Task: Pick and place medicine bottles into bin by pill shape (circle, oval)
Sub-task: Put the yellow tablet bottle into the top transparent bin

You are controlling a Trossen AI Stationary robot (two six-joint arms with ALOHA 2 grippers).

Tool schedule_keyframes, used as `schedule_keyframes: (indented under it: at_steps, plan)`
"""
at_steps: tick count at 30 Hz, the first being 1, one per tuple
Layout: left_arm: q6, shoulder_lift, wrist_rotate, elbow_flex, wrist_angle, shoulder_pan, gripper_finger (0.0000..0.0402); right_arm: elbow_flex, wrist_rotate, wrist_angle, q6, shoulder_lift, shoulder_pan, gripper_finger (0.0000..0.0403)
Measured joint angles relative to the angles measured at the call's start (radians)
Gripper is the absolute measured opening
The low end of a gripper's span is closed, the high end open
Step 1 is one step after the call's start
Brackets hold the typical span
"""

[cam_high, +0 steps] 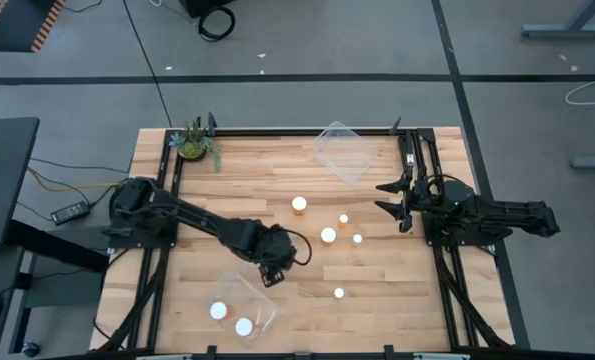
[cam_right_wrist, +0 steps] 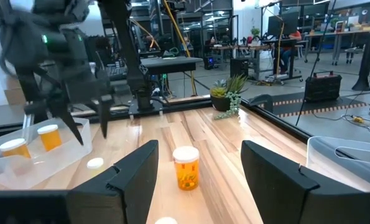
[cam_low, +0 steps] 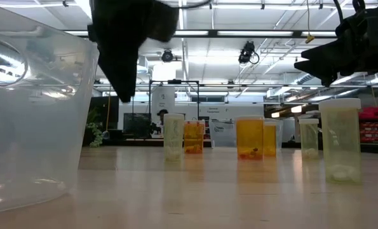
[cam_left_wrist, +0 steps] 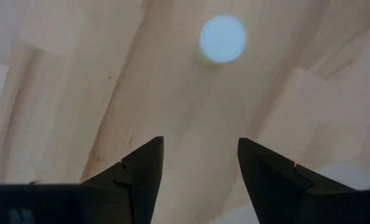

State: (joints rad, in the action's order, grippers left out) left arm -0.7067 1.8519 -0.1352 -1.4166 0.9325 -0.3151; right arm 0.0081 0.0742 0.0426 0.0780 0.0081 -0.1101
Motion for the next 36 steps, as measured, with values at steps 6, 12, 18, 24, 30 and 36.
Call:
schedule_keyframes:
  at_steps: [6, 12, 18, 24, 30, 36]
  plan:
    - [0.075, 0.080, 0.055, 0.001, -0.057, 0.044, 0.0239, 0.000, 0.000, -0.006, 0.000, 0.001, 0.000, 0.0237]
    - [0.118, 0.095, 0.084, 0.000, -0.146, 0.076, 0.0286, 0.000, 0.000, -0.005, 0.000, 0.001, 0.000, 0.0237]
    - [0.144, 0.095, 0.082, 0.000, -0.178, 0.096, 0.0306, 0.000, 0.000, -0.005, 0.000, 0.001, 0.000, 0.0237]
    - [0.173, 0.099, 0.061, 0.000, -0.247, 0.096, 0.0296, 0.000, 0.000, -0.005, 0.000, 0.001, 0.000, 0.0237]
    - [0.182, 0.107, 0.029, 0.000, -0.250, 0.096, 0.0279, 0.000, 0.000, -0.004, 0.000, 0.001, 0.000, 0.0237]
    - [0.196, 0.107, 0.024, 0.000, -0.250, 0.098, 0.0248, 0.000, 0.000, -0.004, 0.000, 0.001, 0.000, 0.0237]
